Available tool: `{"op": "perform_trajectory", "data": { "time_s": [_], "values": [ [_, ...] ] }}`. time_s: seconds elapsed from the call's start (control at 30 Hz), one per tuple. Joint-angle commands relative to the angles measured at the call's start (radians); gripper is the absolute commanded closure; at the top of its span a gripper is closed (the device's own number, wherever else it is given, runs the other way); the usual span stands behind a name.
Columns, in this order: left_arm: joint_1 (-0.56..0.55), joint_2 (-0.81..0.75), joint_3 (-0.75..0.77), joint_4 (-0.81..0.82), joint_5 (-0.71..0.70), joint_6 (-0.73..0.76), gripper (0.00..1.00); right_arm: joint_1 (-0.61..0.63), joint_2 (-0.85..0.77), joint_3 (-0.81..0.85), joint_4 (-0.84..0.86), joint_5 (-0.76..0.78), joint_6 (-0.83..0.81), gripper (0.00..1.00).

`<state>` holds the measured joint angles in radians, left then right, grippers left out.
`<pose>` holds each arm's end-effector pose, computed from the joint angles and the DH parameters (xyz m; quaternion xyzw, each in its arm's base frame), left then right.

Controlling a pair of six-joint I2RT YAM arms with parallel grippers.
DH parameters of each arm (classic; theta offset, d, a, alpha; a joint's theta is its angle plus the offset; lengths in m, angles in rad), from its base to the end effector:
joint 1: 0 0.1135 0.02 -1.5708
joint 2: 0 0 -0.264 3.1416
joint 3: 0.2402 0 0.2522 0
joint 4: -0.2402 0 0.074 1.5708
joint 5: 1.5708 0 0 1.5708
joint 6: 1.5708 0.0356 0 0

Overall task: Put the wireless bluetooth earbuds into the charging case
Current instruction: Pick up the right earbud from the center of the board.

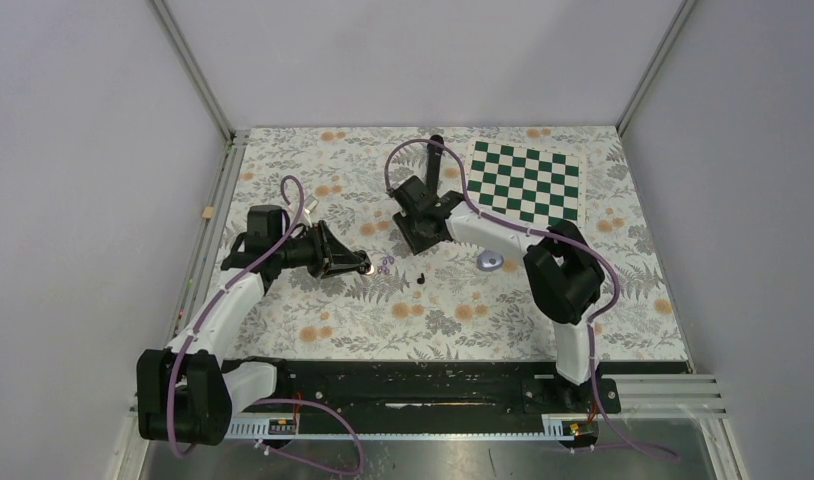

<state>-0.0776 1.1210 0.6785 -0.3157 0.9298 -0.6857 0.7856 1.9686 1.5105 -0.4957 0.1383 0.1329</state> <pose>0.2186 -0.0456 0.2350 -0.0768 0.8365 -0.5138 0.1745 0.3087 0.3019 0.2133 -0.2848 0.9071 0.0753 0.3007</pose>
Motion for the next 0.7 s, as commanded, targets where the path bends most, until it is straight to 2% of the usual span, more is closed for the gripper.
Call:
{"op": "perform_trajectory", "data": {
  "time_s": [0.0, 0.67],
  "values": [
    [0.000, -0.030, 0.017, 0.023, -0.008, -0.009, 1.00, 0.003, 0.047, 0.070, -0.041, -0.021, -0.113, 0.59],
    [0.000, -0.035, 0.016, 0.055, 0.012, -0.037, 1.00, 0.001, 0.220, 0.218, -0.056, 0.050, -0.170, 0.65]
  ]
}}
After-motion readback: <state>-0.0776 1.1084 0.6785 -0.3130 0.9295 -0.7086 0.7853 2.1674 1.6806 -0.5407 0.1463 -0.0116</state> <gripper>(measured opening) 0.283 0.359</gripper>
